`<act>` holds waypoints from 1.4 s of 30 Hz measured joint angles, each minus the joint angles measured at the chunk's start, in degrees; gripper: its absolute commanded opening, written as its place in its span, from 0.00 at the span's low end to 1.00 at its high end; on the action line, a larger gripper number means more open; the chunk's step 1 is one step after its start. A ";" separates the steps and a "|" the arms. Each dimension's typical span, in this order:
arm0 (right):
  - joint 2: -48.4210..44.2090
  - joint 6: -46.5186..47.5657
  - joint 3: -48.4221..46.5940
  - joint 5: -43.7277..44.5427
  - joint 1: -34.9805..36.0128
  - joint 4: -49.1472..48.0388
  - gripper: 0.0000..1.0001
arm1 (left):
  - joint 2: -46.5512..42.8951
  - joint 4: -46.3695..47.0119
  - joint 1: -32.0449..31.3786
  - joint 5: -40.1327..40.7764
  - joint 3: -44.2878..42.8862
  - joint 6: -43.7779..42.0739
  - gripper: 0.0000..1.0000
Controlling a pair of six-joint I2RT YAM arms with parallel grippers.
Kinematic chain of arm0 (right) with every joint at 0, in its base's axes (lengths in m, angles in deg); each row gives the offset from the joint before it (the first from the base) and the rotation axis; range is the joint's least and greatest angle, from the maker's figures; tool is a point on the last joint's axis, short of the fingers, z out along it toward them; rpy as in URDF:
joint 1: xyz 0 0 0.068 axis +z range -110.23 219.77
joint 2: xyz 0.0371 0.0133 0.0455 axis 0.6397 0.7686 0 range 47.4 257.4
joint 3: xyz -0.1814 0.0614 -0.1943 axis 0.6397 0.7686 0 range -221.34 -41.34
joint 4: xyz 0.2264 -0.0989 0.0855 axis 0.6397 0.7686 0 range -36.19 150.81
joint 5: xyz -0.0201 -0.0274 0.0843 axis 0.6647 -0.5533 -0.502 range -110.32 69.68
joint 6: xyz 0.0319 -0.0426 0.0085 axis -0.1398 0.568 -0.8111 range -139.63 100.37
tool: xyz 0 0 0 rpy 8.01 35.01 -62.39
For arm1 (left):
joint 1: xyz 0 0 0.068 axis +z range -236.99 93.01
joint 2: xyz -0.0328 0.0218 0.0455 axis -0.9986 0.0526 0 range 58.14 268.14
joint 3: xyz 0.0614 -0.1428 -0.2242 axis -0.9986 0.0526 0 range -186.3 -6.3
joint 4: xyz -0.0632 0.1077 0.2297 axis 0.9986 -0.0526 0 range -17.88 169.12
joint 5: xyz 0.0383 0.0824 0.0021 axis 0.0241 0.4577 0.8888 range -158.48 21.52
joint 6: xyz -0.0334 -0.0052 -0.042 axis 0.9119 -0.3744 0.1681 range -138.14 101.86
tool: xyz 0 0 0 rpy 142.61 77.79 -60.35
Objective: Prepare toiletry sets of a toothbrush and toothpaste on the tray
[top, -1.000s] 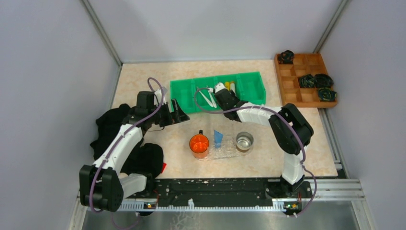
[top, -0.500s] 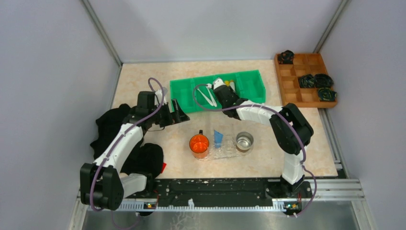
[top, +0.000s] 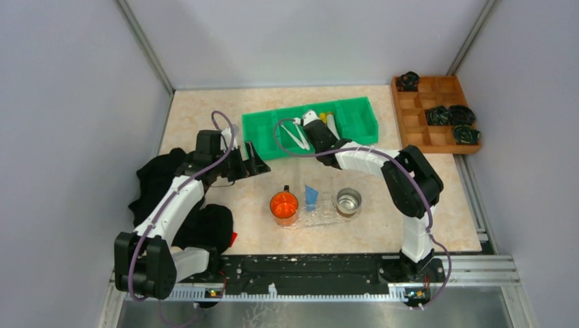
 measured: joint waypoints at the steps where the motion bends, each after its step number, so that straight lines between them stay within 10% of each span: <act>1: 0.00 -0.09 0.00 0.00 -0.09 -0.17 0.17 | 0.00 0.00 0.00 0.00 0.00 0.00 0.99; 13: -0.46 -0.94 -0.07 0.39 -2.05 -4.46 0.00 | 0.00 -0.04 0.00 0.09 0.00 -0.02 0.99; 42: -9.57 -6.19 -3.87 -4.66 -3.72 -4.61 0.00 | -0.66 -0.13 0.00 0.57 0.00 -0.20 0.99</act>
